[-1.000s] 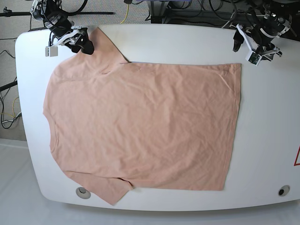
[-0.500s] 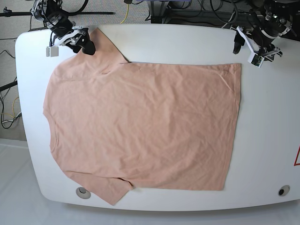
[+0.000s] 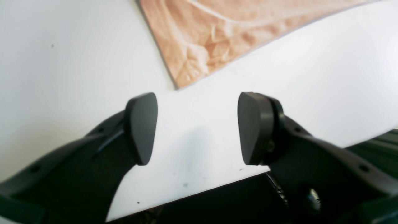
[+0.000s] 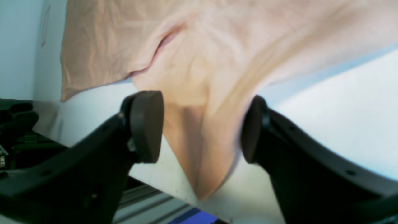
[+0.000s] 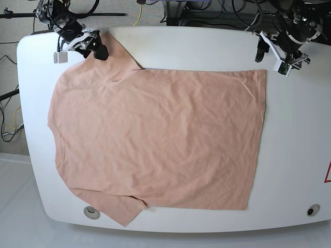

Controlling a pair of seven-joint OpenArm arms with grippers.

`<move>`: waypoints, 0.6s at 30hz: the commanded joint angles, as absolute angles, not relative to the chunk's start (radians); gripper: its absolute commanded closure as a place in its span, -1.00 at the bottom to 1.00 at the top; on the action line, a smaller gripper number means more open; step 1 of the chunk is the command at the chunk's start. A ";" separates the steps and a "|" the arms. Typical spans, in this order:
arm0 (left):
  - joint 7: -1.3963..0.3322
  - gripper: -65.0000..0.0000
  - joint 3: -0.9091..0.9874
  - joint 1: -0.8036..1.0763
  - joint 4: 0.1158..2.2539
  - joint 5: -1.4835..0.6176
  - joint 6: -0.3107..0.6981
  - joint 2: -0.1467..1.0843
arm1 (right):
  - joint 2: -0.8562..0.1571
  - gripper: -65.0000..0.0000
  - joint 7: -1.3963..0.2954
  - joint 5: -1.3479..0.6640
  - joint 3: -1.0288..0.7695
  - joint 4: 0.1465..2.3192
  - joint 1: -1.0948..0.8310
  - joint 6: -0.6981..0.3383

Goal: Fold the T-shirt properly

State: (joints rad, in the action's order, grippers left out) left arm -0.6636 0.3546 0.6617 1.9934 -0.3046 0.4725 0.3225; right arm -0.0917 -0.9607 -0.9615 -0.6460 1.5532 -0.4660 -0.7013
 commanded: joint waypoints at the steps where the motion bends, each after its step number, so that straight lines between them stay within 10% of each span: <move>1: -0.654 -0.18 0.364 0.659 2.002 -0.299 0.470 0.335 | -0.098 -0.13 -1.049 -0.902 -0.643 1.540 -0.485 -0.685; 8: -0.663 -0.19 0.366 0.651 1.998 -0.312 0.470 0.336 | -0.099 0.11 -1.045 -0.900 -0.641 1.540 -0.487 -0.696; 18: -0.760 -0.24 0.427 0.617 1.986 -0.485 0.464 0.330 | -0.103 1.00 -1.030 -0.904 -0.638 1.559 -0.481 -0.698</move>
State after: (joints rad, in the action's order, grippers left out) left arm -0.7662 0.4095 0.6170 1.9766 -0.4606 0.4713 0.3195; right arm -0.0940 -1.0039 -0.9356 -0.6365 1.5494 -0.4717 -0.7067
